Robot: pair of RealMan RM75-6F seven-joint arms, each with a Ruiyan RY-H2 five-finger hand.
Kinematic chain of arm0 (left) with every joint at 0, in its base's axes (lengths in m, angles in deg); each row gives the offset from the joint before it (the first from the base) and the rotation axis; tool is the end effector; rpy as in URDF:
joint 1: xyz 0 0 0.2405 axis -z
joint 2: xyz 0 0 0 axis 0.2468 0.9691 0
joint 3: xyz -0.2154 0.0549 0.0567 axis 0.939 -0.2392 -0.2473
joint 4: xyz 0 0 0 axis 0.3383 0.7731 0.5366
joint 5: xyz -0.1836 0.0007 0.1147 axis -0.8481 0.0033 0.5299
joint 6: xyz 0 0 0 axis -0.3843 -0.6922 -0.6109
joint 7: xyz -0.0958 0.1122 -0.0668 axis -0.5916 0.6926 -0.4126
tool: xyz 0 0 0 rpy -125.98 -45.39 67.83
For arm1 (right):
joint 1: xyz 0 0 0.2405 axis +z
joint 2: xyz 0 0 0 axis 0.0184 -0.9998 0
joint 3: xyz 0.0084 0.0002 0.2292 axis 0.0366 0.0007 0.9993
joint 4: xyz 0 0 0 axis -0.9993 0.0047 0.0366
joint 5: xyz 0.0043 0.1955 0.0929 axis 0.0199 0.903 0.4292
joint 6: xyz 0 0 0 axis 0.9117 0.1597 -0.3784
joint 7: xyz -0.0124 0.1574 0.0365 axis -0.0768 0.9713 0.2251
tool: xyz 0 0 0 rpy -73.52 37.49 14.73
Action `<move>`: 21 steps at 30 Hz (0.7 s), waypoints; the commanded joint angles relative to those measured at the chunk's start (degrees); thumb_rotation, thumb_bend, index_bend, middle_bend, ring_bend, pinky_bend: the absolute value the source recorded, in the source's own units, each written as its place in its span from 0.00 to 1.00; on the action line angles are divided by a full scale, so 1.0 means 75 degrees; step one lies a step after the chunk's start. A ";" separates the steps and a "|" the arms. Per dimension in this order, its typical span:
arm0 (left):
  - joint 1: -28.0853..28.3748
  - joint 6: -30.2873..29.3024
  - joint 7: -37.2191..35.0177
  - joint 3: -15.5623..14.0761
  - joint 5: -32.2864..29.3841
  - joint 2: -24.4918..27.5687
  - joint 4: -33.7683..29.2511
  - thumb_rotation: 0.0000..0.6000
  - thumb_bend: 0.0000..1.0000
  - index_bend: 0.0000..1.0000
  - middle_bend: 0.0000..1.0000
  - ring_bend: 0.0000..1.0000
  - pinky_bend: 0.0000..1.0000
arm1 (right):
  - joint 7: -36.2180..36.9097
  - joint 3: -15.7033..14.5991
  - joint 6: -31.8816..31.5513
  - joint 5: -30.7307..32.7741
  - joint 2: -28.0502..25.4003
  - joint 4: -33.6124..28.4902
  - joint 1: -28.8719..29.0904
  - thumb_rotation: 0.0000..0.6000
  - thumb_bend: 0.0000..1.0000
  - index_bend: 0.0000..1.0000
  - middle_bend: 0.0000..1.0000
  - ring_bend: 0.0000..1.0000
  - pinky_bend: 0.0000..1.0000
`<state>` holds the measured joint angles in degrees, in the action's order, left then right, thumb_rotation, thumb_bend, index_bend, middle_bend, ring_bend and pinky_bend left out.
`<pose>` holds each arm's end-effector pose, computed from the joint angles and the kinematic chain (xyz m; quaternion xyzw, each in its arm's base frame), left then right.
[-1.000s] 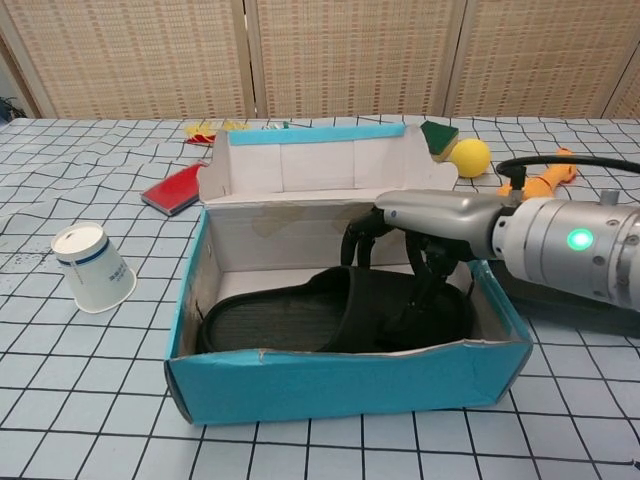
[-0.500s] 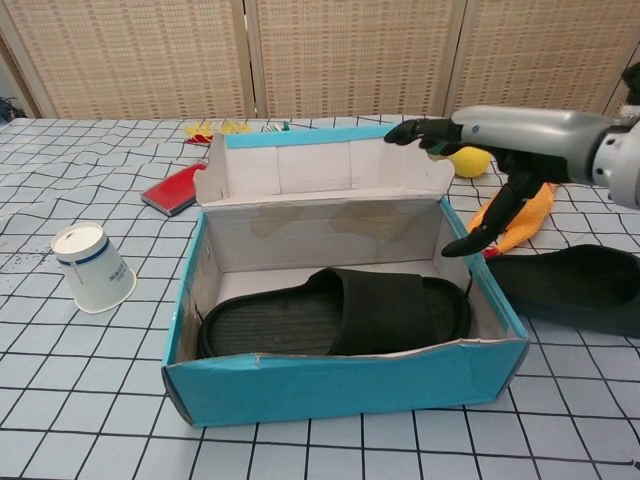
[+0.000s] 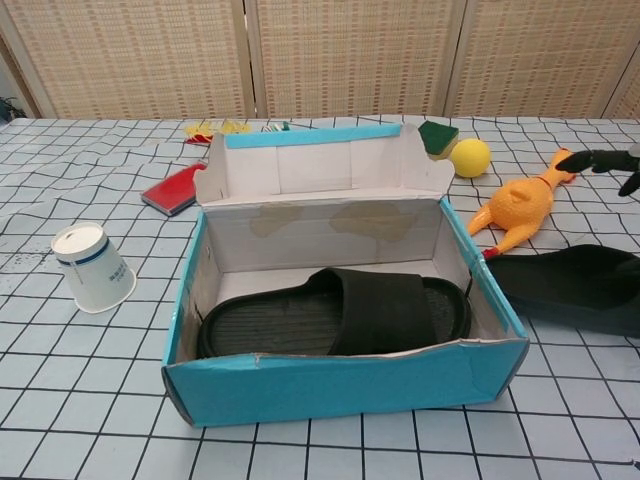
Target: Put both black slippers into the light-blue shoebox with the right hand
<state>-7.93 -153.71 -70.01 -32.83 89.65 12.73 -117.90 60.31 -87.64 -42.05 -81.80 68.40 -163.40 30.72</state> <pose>-0.2894 0.1951 0.1263 -0.6365 -0.3814 -0.3096 0.5946 -0.2373 -0.2889 0.0542 0.7005 -0.4720 0.2564 0.4700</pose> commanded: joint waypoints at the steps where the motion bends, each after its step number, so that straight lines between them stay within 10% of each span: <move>1: -0.0011 -0.0032 0.0006 0.0003 0.0004 0.0002 -0.0007 1.00 0.41 0.34 0.30 0.30 0.46 | 0.0081 -0.0190 0.0222 -0.0152 -0.0125 0.0104 -0.0090 1.00 0.06 0.00 0.03 0.00 0.19; 21: 0.0001 0.0005 -0.0005 -0.0007 -0.0019 0.0006 0.0002 1.00 0.41 0.34 0.30 0.30 0.46 | -0.0031 -0.0063 0.0949 0.0488 0.0642 0.1327 0.0066 1.00 0.06 0.05 0.12 0.00 0.25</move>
<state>-7.92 -153.67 -70.05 -32.88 89.51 12.77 -117.88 60.12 -88.35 -35.30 -78.50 72.76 -153.92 31.00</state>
